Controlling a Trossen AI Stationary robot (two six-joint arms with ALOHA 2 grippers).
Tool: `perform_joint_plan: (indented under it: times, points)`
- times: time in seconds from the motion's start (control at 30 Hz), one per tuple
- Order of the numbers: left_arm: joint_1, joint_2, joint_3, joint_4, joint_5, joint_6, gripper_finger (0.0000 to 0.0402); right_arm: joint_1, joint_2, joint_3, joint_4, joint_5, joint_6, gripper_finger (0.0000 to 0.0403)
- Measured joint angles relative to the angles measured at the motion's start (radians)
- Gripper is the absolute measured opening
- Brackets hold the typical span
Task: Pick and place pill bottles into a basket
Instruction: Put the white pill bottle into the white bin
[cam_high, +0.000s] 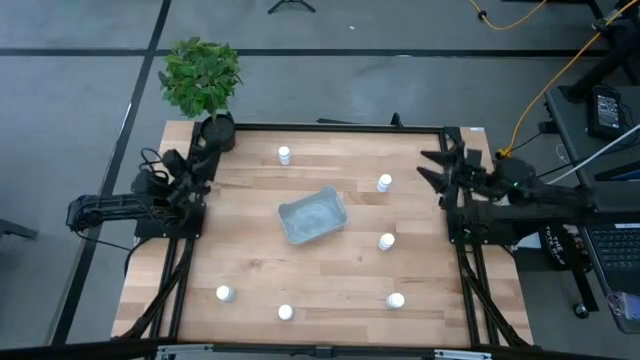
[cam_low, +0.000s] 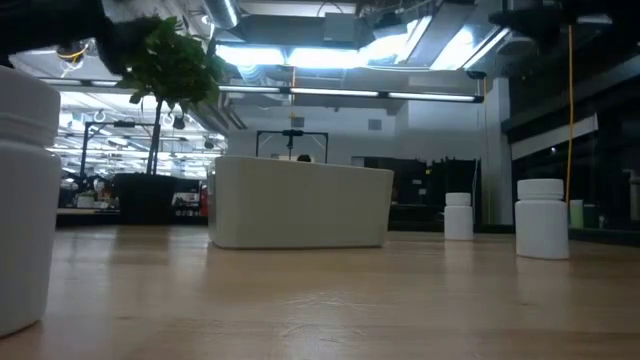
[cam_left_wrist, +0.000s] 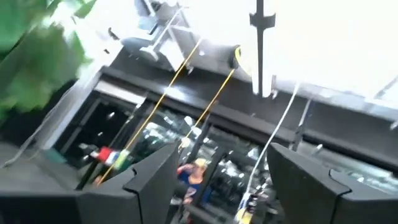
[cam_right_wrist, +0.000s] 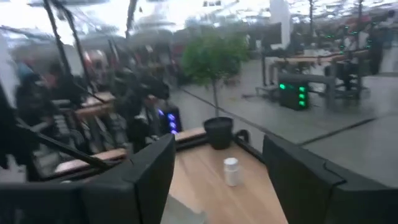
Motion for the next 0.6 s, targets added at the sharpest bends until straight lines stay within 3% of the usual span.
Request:
perform_joint_plan:
  times: [0.17,0.3,0.43,0.6]
  points:
    - [0.0,0.113,0.135,-0.027,0.052,0.021,0.0239,-0.043,0.159,0.244,-0.019,0.026,-0.024,0.0245]
    - [0.001,0.286,0.297,-0.193,0.127,0.108,0.0239,-0.072,0.254,0.38,-0.035,0.042,-0.048,0.0245]
    - [0.025,0.509,0.5,-0.342,0.214,0.19,0.0239,-0.08,0.311,0.452,-0.033,0.042,-0.115,0.0245]
    - [0.053,0.71,0.73,-0.391,0.375,0.306,0.0239,-0.08,0.353,0.471,-0.033,0.043,-0.039,0.0245]
